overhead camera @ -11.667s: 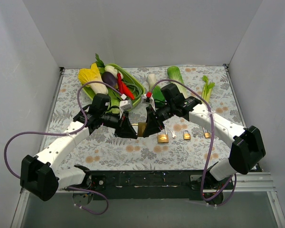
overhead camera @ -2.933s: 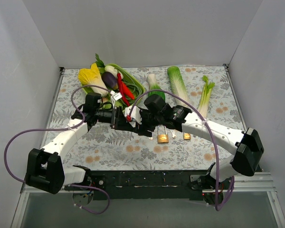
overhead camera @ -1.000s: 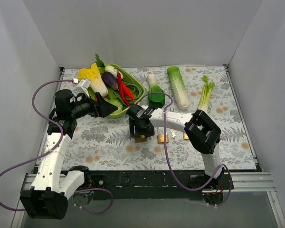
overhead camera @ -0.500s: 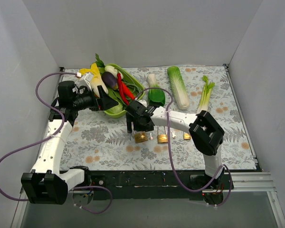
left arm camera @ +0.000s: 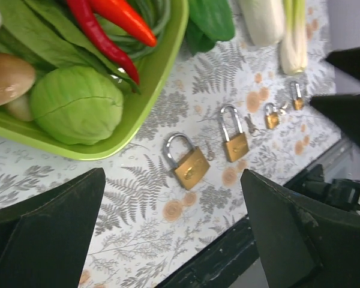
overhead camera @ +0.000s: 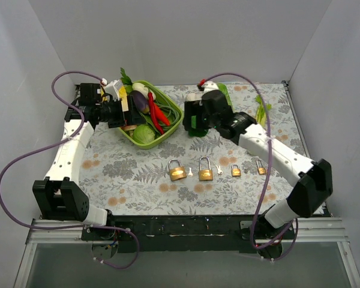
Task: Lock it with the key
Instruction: Reset both arms
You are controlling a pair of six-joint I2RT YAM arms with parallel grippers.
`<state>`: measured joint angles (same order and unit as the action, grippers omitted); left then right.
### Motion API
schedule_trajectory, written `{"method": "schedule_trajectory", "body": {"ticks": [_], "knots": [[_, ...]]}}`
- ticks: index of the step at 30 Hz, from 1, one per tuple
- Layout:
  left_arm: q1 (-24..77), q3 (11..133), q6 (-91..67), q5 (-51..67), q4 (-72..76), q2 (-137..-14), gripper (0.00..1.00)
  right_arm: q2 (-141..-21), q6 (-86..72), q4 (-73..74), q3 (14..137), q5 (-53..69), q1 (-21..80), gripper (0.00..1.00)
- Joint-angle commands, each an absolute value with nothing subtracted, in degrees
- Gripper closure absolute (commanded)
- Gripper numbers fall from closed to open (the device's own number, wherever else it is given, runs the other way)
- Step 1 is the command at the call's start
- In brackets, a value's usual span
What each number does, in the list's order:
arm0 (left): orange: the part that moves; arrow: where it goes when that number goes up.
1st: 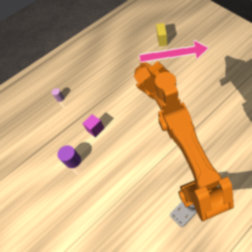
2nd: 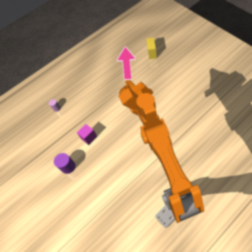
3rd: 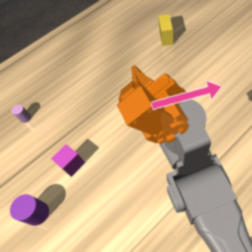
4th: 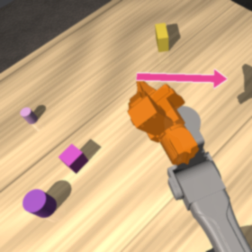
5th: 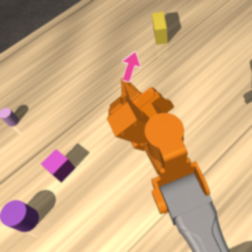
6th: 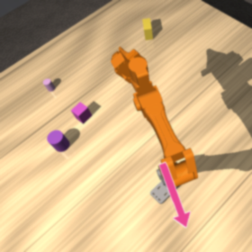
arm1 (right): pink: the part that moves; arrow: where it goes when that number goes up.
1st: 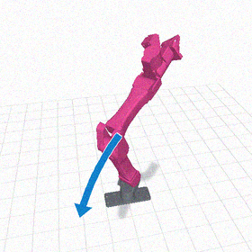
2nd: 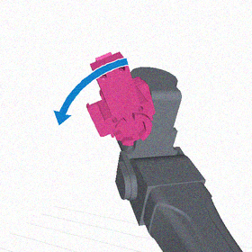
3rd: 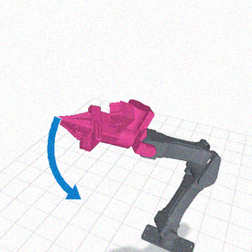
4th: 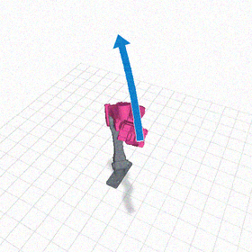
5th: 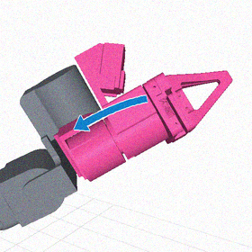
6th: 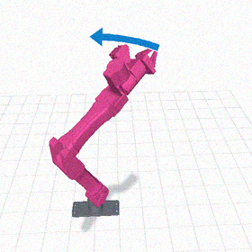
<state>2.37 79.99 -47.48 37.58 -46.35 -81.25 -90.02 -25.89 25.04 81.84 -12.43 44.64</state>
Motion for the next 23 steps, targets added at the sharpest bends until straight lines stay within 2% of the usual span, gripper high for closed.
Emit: {"method": "schedule_trajectory", "body": {"ticks": [1, 4, 8, 13, 23], "knots": [[2.1, 83.1, -43.3, 26.2, -48.6, -82.8, 0.02, -80.8, -9.6, 16.0, 77.2, -11.8, 37.6, 0.02], [2.1, 83.8, -42.8, 21.5, -48.8, -86.1, 0.02, -74.9, -2.2, 13.3, 71.9, -11.9, 32.9, 0.02], [3.3, 77.9, -43.5, 24.3, -47.0, -86.7, 0.02, -66.6, -1.1, 12.7, 62.2, -12.9, 25.1, 0.02], [12.6, 69.2, -43.5, 16.7, -43.2, -84.4, 0.02, -56.0, 2.0, 12.7, 49.8, -12.1, 19.2, 0.02], [15.4, 66.5, -45.1, 11.7, -39.4, -82.5, 0.02, -51.1, 4.1, 12.1, 46.3, -12.7, 18.1, 0.02]]}}
